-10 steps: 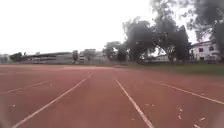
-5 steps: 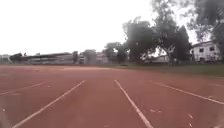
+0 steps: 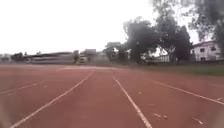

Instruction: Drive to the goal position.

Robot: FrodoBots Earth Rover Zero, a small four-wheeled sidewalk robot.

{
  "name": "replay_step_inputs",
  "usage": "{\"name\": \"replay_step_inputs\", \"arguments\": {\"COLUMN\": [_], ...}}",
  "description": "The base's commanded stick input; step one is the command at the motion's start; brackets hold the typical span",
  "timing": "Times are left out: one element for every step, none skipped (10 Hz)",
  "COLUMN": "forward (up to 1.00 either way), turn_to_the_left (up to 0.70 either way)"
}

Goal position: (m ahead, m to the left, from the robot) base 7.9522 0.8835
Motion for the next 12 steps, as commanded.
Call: {"name": "replay_step_inputs", "arguments": {"forward": [0.45, 0.45, 0.45, 0.45, 0.45, 0.45, 0.45, 0.45, 0.45, 0.45, 0.45, 0.45], "turn_to_the_left": [0.0, 0.0, 0.0, 0.0, 0.0, 0.0, 0.0, 0.0, 0.0, 0.0, 0.02, 0.16]}}
